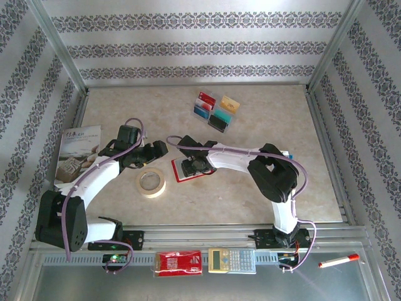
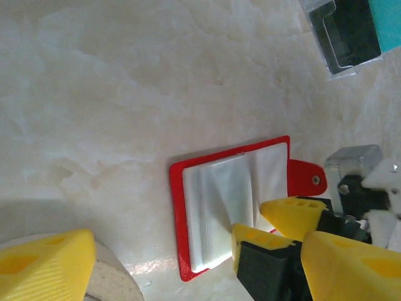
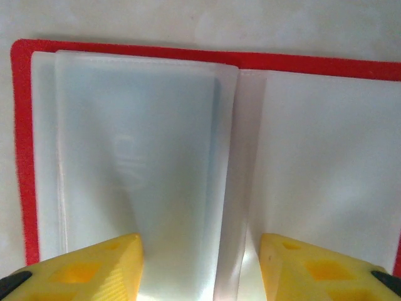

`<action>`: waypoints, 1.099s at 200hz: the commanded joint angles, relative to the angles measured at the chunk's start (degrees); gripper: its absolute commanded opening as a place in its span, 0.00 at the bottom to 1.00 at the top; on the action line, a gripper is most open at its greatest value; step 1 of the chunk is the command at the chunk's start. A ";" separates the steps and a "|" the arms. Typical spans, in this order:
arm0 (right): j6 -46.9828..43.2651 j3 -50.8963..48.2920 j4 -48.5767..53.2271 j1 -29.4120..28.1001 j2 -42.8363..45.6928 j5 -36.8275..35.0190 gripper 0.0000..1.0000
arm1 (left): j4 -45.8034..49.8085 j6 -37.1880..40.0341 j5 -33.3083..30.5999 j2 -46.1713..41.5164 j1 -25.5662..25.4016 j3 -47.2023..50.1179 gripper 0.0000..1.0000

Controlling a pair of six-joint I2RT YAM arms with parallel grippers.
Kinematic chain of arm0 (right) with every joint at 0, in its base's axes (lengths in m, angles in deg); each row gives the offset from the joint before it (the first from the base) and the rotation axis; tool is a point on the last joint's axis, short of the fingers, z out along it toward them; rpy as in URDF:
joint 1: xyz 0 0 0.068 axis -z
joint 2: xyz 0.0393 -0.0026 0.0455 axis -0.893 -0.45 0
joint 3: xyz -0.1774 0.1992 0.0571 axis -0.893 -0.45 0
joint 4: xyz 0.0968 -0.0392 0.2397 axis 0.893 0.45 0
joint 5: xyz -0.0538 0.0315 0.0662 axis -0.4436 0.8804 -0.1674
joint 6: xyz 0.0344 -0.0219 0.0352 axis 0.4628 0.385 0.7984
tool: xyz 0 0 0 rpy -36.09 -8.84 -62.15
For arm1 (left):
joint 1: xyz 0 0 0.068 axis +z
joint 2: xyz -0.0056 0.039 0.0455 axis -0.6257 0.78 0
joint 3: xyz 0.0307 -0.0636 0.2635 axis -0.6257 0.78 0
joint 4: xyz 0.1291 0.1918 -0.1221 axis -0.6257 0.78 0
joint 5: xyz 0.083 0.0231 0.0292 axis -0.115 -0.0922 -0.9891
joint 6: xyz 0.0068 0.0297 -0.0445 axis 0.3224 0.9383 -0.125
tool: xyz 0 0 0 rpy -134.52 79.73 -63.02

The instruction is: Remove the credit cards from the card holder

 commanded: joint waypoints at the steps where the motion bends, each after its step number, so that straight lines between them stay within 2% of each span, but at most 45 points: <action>1: -0.11 -0.08 3.01 0.38 -1.43 -1.30 0.50 | -3.73 -2.55 3.84 2.22 0.61 1.23 0.76; 28: 0.91 -2.79 1.74 1.86 -1.67 0.42 0.45 | -6.51 -3.87 7.20 4.87 -0.15 1.51 0.62; 67: 1.23 -5.32 -0.06 3.13 -1.24 2.68 0.37 | -8.50 -4.98 8.30 8.30 -2.57 0.90 0.48; 165: 1.13 -5.74 -1.38 3.53 -1.49 4.30 0.32 | -12.97 -8.57 8.26 16.77 -9.48 -0.86 0.32; 181: 1.21 -5.98 -1.80 3.57 -1.38 4.47 0.31 | -14.17 -10.20 6.79 17.15 -10.04 0.13 0.29; 220: 1.61 -6.65 -2.52 3.57 -1.31 4.87 0.30 | -18.16 -12.70 8.25 18.23 -10.50 1.80 0.27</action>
